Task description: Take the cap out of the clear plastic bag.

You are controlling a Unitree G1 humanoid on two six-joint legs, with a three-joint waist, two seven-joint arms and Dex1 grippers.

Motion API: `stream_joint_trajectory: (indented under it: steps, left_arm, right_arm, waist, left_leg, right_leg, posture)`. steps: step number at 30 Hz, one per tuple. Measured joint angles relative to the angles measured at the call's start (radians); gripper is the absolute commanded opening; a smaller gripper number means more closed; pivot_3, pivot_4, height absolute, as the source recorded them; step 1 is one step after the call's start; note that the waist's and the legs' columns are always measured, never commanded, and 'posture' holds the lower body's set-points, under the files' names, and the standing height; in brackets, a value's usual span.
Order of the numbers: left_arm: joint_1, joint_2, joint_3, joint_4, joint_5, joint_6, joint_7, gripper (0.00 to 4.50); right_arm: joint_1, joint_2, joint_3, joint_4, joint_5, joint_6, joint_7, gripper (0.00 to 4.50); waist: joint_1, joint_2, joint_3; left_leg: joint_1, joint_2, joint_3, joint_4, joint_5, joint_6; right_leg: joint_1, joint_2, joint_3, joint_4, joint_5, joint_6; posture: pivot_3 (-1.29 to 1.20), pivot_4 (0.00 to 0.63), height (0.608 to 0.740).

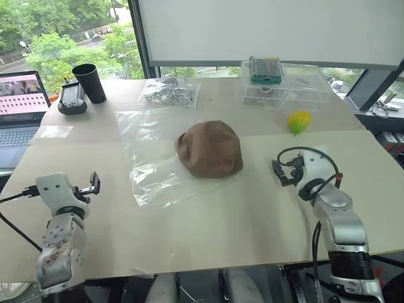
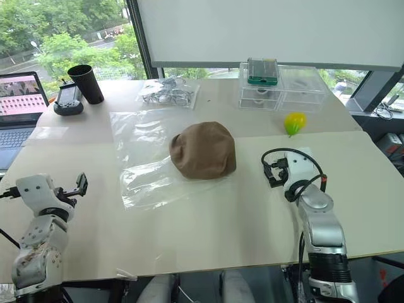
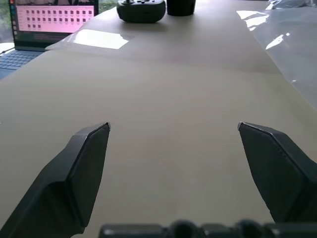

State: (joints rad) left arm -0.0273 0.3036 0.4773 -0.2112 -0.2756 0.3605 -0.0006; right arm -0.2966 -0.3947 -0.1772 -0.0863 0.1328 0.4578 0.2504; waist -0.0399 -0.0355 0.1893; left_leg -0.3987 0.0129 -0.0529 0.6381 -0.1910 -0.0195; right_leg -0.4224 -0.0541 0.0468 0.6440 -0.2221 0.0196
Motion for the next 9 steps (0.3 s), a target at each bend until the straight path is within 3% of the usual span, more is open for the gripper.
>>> stream_joint_trajectory:
  steps: [9]
  left_arm:
    - [-0.001,-0.016,-0.004,0.058,0.008,-0.078,-0.002,4.45]
  right_arm:
    - [-0.006,-0.008,-0.011,0.054,-0.001,-0.009,-0.009,4.5]
  waist:
    - [-0.001,0.0,0.0]
  left_leg:
    - [0.0,0.0,0.0,0.0,0.0,0.0]
  right_leg:
    - [0.0,0.0,0.0,-0.001,0.0,-0.001]
  posture:
    - [0.0,0.15,0.74]
